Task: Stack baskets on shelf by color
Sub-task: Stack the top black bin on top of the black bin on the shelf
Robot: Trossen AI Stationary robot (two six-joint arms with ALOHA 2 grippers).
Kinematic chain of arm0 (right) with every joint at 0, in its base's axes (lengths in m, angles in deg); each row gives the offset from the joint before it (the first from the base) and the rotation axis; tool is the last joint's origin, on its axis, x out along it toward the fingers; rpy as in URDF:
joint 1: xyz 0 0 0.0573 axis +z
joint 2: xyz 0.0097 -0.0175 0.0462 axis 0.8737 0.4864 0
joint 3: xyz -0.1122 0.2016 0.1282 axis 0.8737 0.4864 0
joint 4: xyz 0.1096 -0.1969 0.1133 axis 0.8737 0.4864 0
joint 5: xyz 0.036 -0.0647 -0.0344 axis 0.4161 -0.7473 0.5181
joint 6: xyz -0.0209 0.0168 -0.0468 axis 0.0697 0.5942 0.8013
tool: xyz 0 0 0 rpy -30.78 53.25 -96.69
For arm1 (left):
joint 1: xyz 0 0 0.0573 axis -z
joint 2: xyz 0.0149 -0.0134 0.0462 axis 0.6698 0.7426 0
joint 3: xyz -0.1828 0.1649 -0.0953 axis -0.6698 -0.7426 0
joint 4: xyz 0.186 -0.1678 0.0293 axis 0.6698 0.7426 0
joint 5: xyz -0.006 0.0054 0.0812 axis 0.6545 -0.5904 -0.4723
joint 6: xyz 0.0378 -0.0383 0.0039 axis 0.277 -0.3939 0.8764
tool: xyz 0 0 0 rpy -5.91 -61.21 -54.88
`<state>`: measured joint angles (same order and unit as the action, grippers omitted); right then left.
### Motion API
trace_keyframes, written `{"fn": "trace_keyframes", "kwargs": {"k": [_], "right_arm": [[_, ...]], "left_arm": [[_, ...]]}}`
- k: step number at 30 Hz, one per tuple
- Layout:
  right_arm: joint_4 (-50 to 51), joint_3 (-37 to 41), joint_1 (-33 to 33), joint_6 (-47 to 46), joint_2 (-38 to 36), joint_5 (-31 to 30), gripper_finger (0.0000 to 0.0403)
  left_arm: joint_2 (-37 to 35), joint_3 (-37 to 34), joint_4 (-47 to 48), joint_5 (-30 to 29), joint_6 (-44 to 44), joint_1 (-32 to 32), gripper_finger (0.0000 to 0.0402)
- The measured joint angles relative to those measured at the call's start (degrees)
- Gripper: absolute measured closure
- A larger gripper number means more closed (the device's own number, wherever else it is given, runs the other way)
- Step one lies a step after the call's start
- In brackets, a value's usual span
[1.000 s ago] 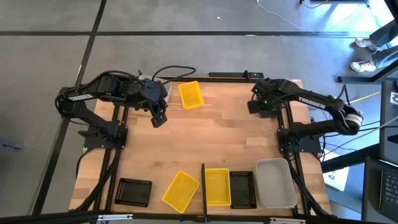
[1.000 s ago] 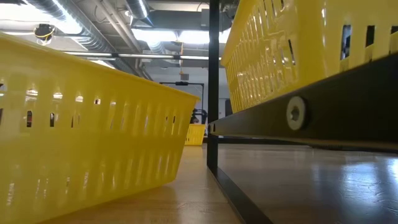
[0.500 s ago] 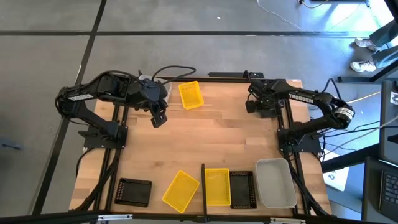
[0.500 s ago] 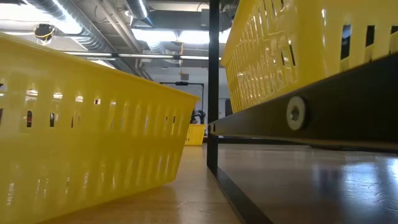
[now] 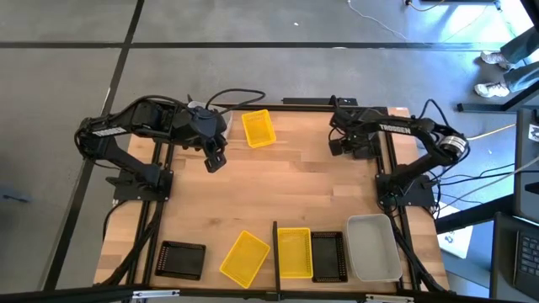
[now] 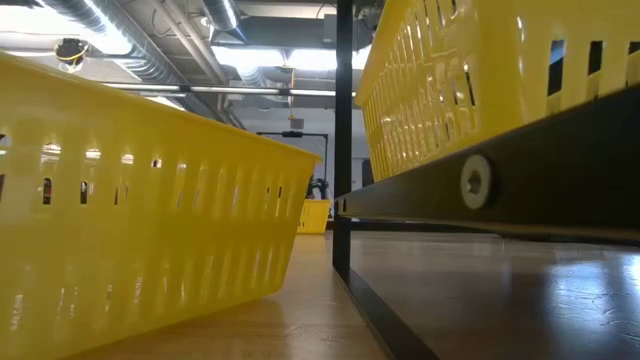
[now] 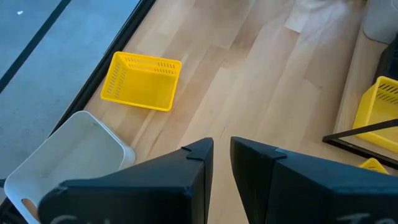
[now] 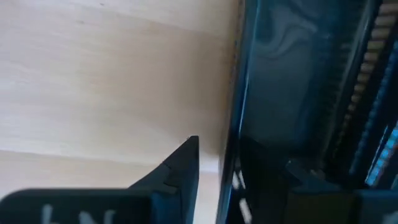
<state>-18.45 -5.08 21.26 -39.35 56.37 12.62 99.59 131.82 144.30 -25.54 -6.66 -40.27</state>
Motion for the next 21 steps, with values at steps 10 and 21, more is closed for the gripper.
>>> {"fn": "trace_keyframes", "kwargs": {"k": [10, 21], "right_arm": [[-0.6, 0.0, 0.2, 6.0, -1.1, 1.7, 0.0392], [15.6, -9.1, 9.4, -5.9, -10.5, 4.3, 0.0400]], "left_arm": [[0.0, 0.0, 0.0, 0.0, 0.0, 0.0, 0.0354], [0.0, 0.0, 0.0, 0.0, 5.6, 0.0, 0.0354]]}}
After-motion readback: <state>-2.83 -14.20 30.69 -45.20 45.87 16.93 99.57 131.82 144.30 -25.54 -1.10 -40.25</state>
